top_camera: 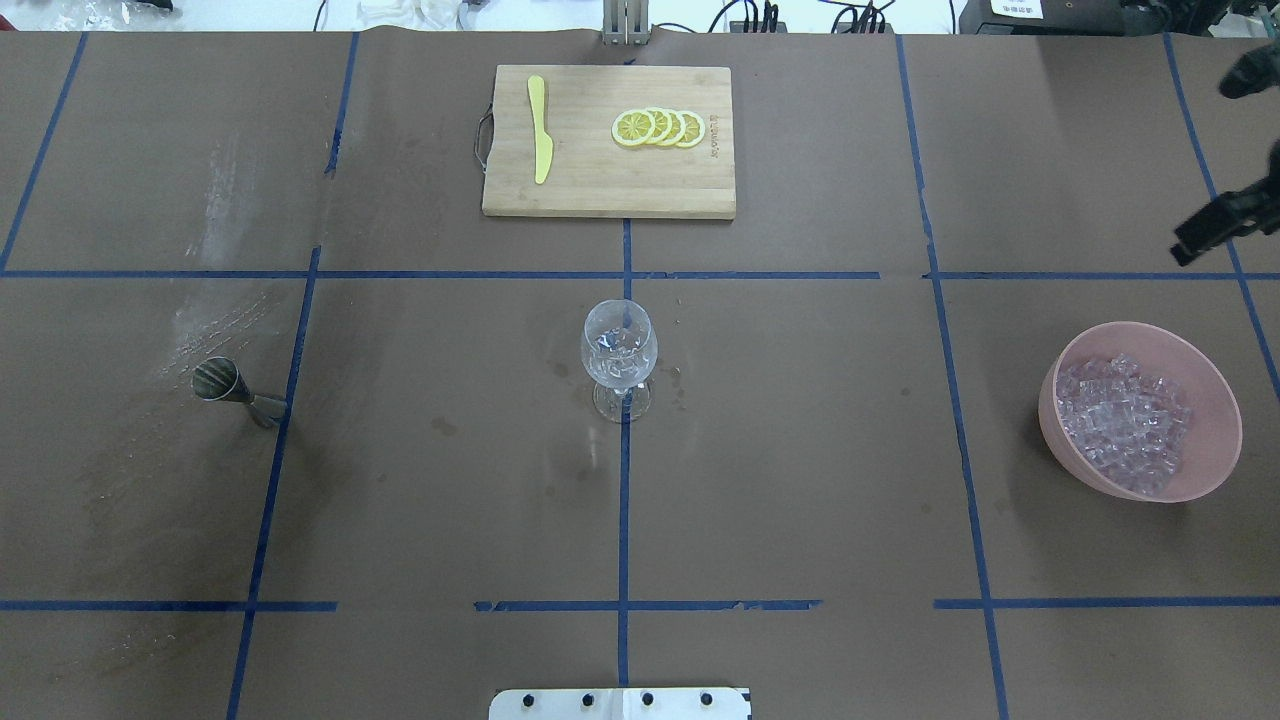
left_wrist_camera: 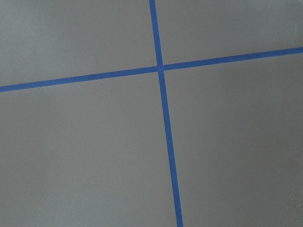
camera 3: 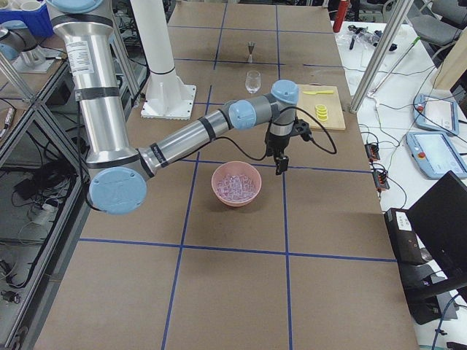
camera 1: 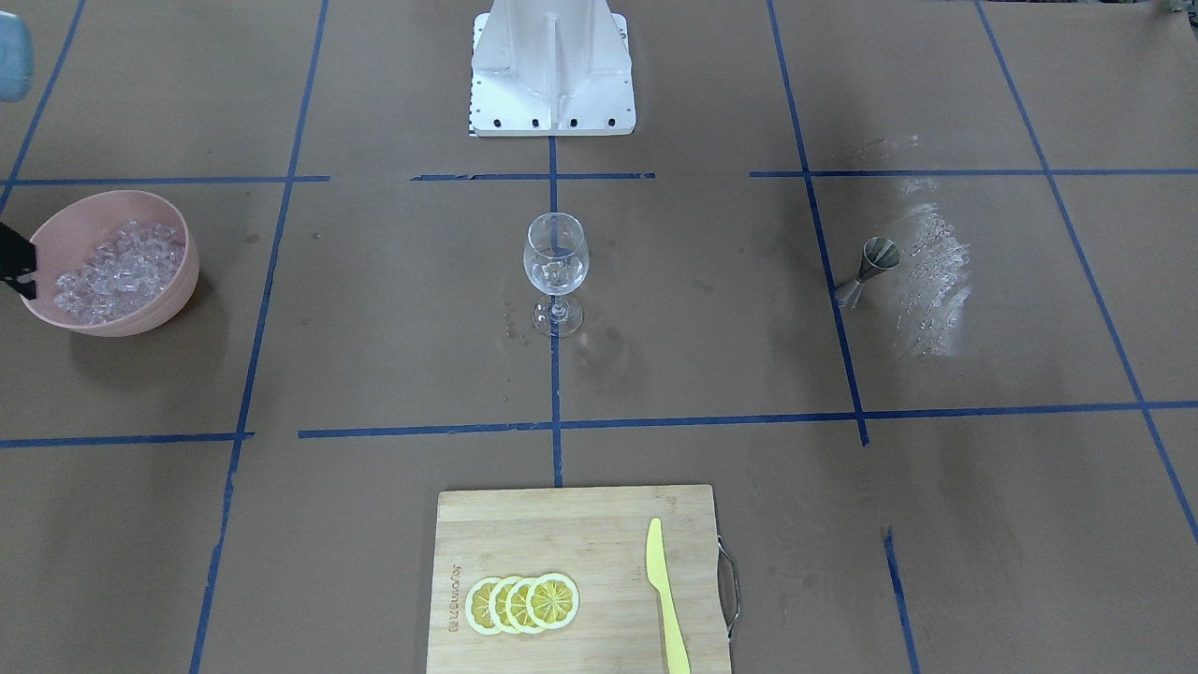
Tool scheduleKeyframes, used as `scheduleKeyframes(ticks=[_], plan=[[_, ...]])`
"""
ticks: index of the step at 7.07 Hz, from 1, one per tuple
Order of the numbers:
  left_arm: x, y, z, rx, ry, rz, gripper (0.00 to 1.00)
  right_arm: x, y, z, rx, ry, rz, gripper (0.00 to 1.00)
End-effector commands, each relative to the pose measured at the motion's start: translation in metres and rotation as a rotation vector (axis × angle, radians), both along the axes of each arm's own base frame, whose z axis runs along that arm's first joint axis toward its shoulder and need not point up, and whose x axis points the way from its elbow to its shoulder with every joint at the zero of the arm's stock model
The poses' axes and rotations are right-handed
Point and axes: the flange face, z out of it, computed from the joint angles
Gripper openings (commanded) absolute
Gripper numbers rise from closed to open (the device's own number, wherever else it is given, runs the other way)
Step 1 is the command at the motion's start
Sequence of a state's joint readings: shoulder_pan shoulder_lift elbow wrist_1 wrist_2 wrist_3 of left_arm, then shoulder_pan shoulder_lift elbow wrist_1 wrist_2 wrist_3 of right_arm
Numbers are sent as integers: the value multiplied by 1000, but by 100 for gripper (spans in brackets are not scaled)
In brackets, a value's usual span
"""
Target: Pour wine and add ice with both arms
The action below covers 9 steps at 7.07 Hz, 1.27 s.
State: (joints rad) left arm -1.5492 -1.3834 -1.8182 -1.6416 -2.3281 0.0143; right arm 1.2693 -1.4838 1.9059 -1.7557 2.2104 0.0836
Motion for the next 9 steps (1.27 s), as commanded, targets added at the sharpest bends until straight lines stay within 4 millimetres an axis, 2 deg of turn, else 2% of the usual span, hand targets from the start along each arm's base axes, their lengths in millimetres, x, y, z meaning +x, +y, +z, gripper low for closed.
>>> scheduleKeyframes(ticks=[1, 2, 3, 6, 9], plan=[[-1, 1, 0, -2, 0, -2, 100, 83, 44, 87, -120, 21, 90, 100], [0, 1, 0, -2, 0, 0, 100, 96, 62, 114, -158, 32, 90, 100], [0, 1, 0, -2, 0, 0, 100, 108, 74, 125, -163, 29, 88, 100], [0, 0, -2, 5, 0, 1, 100, 117, 92, 133, -173, -28, 98, 100], [0, -1, -9, 22, 1, 1, 100, 117, 95, 137, -181, -29, 99, 100]])
